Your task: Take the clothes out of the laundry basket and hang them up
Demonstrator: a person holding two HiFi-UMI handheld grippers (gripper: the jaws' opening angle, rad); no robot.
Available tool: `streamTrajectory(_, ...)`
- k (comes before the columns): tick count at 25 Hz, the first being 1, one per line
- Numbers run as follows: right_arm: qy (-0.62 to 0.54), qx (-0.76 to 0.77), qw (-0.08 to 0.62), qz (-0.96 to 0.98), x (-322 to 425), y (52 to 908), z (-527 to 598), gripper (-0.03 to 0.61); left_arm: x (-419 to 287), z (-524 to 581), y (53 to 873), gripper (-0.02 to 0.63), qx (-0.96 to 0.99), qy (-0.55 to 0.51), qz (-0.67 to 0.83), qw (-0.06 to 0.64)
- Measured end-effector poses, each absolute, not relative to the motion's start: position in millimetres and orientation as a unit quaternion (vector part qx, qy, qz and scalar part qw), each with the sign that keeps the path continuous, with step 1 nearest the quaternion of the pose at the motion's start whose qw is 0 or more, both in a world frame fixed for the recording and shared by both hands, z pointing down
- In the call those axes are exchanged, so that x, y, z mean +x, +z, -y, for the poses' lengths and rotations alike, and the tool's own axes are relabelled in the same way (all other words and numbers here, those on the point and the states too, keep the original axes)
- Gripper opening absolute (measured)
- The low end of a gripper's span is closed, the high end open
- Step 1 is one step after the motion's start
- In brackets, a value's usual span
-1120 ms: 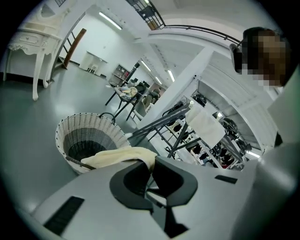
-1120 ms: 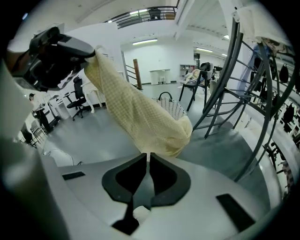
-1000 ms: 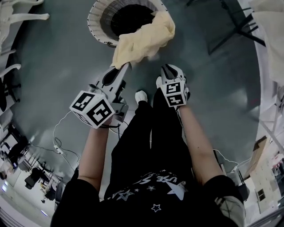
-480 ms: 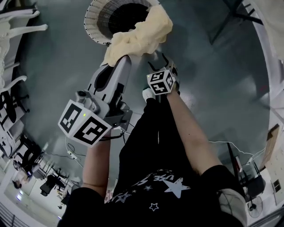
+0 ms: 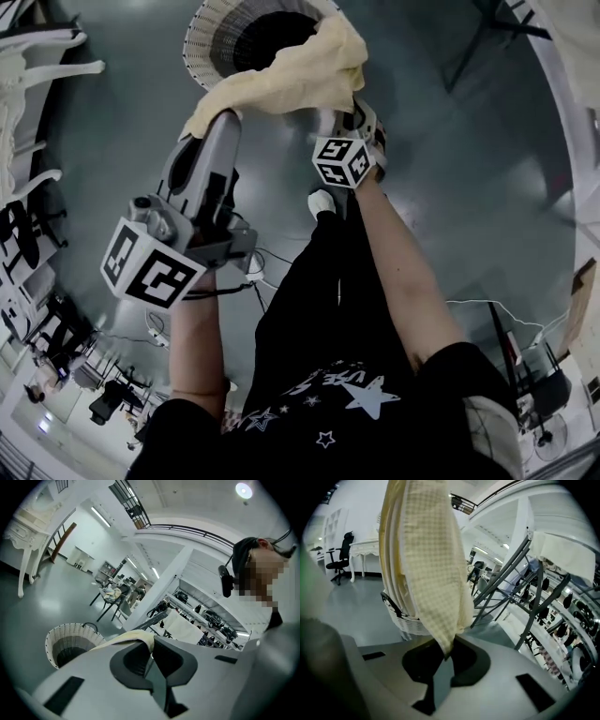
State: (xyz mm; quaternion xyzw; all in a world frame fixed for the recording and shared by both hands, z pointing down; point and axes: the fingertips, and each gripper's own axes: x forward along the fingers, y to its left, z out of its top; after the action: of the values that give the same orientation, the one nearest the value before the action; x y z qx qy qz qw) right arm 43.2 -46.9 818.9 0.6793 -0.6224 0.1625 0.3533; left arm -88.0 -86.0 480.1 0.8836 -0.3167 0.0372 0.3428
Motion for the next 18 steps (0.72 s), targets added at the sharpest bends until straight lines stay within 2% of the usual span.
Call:
streamTrajectory(5, 0.125, 0.667, 0.350, 0.645, 66, 770, 20, 0.020, -138, 95, 484, 0.029, 0.874, 0.071, 0.357, 0.322)
streamTrajectory(12, 0.058, 0.607, 0.345, 0.713, 65, 642, -11, 0.018, -201, 76, 471, 0.029, 0.850, 0.071, 0.387, 0.349)
streamTrajectory(18, 0.051, 0.623, 0.281, 0.728, 64, 531, -24, 0.018, -247, 61, 443, 0.029, 0.837, 0.064, 0.413, 0.353)
